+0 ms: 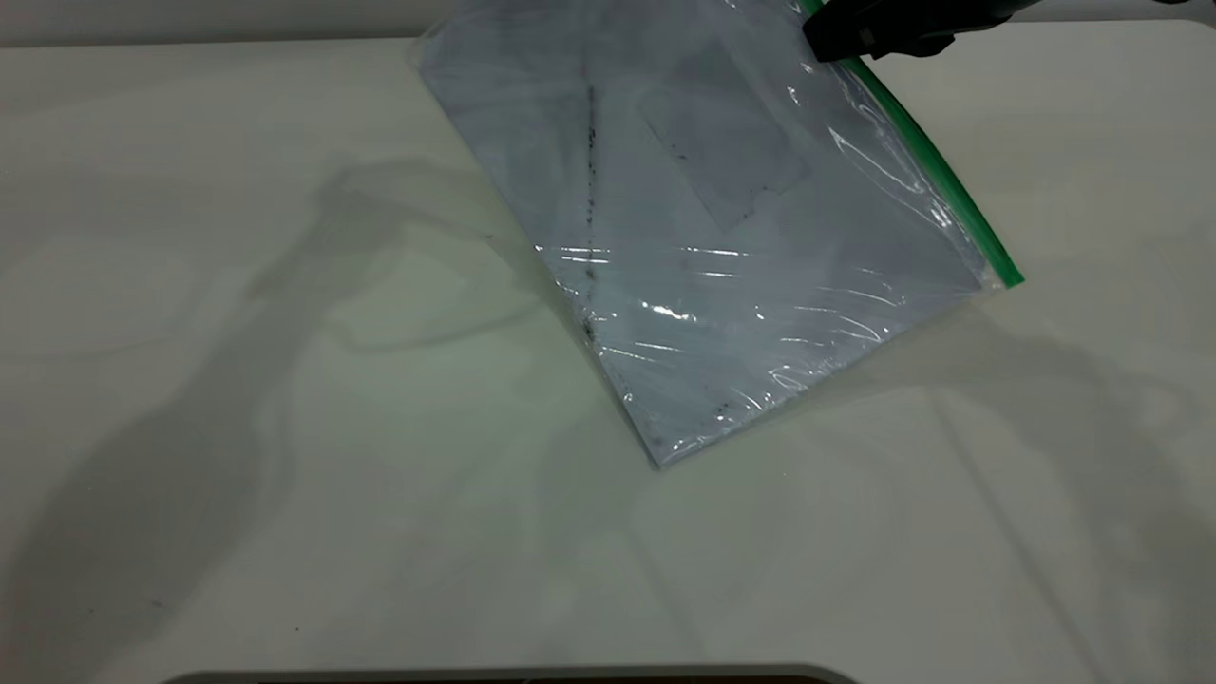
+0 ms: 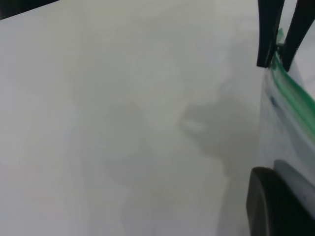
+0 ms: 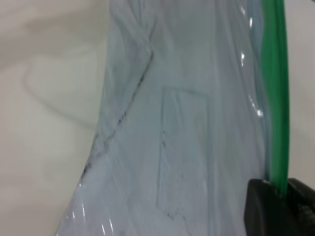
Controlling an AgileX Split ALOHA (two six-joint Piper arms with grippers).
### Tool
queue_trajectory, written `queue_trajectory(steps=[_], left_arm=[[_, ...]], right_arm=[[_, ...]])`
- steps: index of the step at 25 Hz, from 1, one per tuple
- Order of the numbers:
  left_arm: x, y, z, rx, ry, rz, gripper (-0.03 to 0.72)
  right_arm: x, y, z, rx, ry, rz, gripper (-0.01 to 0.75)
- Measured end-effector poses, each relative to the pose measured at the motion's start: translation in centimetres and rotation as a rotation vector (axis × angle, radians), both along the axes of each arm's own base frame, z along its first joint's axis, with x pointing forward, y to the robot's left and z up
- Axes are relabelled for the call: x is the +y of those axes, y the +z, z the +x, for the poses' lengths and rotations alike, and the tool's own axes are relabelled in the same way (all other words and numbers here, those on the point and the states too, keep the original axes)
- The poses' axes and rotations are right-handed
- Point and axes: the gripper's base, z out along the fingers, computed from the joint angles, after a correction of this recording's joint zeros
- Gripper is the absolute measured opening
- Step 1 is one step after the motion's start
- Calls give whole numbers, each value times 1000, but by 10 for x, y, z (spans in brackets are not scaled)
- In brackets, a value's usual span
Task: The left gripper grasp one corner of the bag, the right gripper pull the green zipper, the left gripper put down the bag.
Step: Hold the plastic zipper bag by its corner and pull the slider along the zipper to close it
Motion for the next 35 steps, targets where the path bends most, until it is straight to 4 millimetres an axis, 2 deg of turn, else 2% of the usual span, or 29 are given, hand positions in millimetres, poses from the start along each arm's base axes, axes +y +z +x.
queue_trajectory(steps=[18, 35], left_arm=[[44, 12, 18, 5, 111, -24, 53], [55, 18, 20, -6, 132, -21, 53]], right_arm=[[-1, -1, 0, -5, 13, -26, 61], [-5, -10, -10, 131, 26, -89, 61]])
